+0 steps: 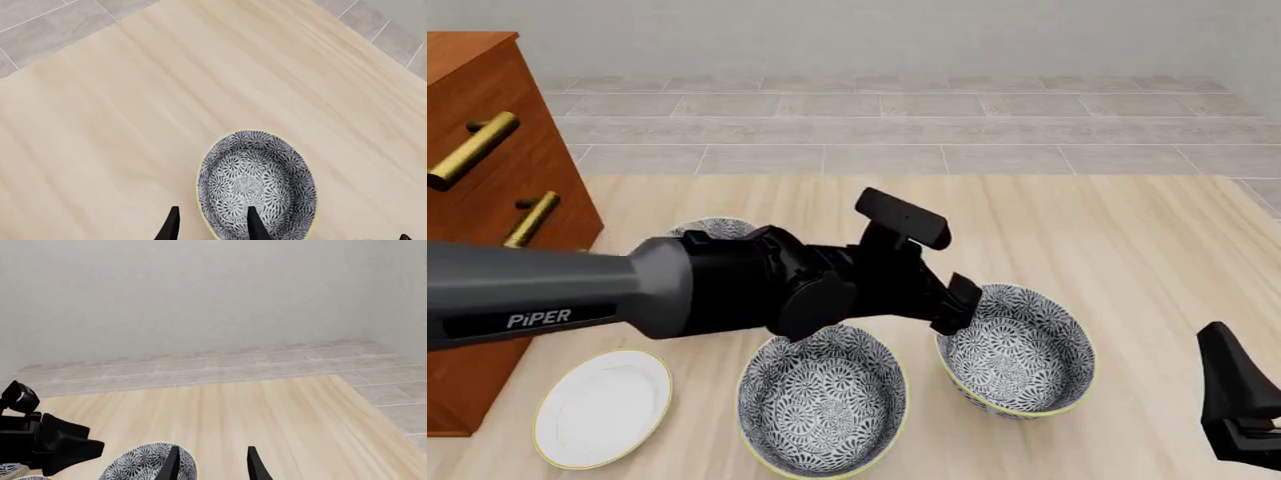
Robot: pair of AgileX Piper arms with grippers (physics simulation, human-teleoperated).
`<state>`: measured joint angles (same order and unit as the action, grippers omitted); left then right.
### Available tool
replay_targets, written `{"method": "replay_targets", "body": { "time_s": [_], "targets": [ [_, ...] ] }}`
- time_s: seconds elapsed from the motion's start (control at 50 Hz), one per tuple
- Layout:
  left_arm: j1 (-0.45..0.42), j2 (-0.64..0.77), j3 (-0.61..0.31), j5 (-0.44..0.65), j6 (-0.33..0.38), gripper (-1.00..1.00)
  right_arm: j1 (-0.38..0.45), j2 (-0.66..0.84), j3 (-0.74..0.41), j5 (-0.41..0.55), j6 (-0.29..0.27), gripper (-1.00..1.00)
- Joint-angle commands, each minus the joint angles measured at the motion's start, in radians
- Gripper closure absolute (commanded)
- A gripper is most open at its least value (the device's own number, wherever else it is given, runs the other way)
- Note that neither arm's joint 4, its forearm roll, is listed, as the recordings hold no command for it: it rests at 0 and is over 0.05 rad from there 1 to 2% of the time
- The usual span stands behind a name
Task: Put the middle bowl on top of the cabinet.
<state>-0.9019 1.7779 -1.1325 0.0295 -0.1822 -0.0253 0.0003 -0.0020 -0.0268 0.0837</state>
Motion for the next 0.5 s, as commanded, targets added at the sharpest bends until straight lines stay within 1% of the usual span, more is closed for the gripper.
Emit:
{"method": "replay_targets", "body": {
  "time_s": [0.02,0.16,0.5],
  "targets": [
    [-0.014,0.036,-0.009,-0.004,-0.019,-1.00,-0.001,0.000,0.000,0.000,0.002,-1.00],
    [-0.017,0.053,-0.015,-0.008,-0.036,-1.00,-0.001,0.000,-0.001,-0.001,0.001,-1.00],
    [-0.009,0.106,-0.014,-0.033,-0.050,-1.00,-0.006,0.000,0.000,-0.002,0.011,-1.00]
  ]
}}
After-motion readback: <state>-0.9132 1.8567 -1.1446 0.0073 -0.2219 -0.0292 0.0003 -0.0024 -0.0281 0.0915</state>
